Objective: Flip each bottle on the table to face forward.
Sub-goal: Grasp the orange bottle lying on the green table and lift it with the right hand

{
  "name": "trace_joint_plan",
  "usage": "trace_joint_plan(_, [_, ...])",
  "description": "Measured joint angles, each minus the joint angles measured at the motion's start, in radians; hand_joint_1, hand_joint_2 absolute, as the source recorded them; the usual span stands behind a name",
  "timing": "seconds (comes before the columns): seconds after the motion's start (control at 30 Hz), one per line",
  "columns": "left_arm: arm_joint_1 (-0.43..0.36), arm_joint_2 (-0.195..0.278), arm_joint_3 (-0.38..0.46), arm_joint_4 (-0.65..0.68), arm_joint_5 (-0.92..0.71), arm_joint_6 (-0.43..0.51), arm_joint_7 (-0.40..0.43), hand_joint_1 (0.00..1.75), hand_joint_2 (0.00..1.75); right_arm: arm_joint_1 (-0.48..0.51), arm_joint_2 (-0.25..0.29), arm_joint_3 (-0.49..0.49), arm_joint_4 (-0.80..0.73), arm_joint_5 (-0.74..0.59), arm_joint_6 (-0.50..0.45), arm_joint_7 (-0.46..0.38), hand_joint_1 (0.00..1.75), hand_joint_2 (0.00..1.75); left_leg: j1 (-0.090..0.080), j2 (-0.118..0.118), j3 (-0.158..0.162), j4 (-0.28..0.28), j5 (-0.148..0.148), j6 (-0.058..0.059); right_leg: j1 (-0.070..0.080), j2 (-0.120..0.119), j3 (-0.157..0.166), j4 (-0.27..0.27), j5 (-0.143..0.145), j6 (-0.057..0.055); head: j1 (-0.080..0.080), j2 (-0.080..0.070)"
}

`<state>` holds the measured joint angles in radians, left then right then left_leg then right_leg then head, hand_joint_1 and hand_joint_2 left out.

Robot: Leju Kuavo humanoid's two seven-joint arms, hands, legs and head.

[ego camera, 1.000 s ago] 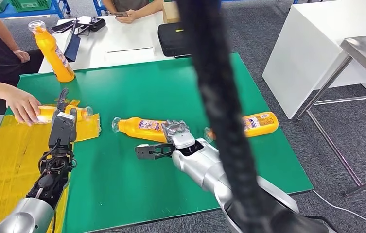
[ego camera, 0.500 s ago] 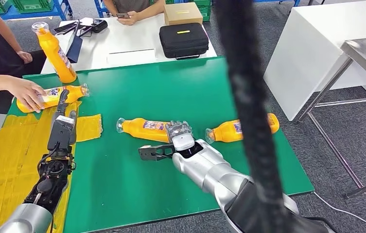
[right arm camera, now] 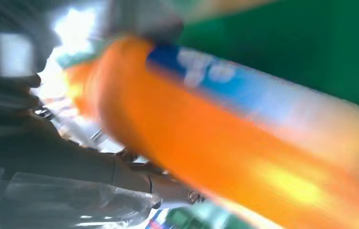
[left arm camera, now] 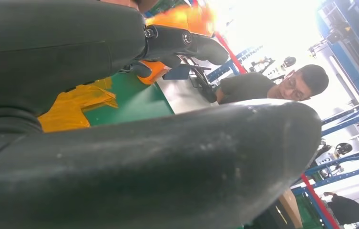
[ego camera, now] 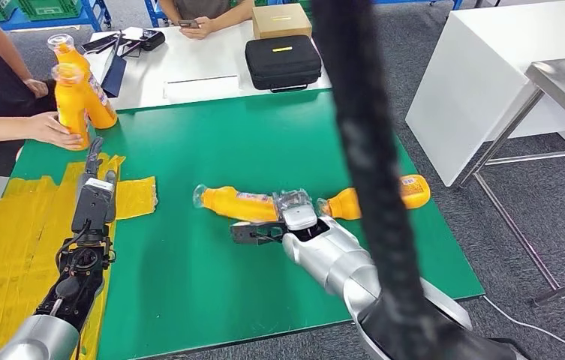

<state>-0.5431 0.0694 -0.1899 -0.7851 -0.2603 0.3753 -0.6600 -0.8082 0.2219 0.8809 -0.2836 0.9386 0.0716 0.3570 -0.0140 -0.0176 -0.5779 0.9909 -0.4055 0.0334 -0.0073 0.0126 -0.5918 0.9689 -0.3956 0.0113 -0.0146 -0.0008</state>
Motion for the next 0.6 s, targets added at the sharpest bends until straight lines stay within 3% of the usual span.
trace_joint_plan(0.4, [-0.003, 0.006, 0.0, 0.002, 0.018, -0.018, -0.02, 0.0, 0.0, 0.018, 0.006, -0.002, -0.001, 0.016, 0.022, -0.018, 0.0, 1.75, 0.001, 0.005, -0.003, 0.0, 0.0, -0.001, 0.001, 0.002, -0.005, 0.0, 0.001, -0.001, -0.001, 0.0])
trace_joint_plan(0.53, [-0.012, 0.005, 0.0, 0.006, 0.025, -0.023, -0.033, 0.0, 0.0, 0.018, 0.006, -0.004, 0.001, 0.019, 0.052, 0.0, 1.74, 1.75, 0.001, 0.005, -0.003, 0.0, 0.0, -0.001, 0.001, 0.002, -0.005, 0.0, 0.0, -0.001, -0.001, 0.0])
trace_joint_plan(0.6, [-0.018, 0.005, 0.0, 0.009, 0.025, -0.023, -0.037, 0.0, 0.0, 0.018, 0.005, -0.005, 0.001, 0.017, 0.06, 0.0, 1.75, 1.75, 0.001, 0.005, -0.003, 0.0, 0.0, -0.001, 0.001, 0.002, -0.005, 0.0, 0.0, -0.001, -0.001, 0.0])
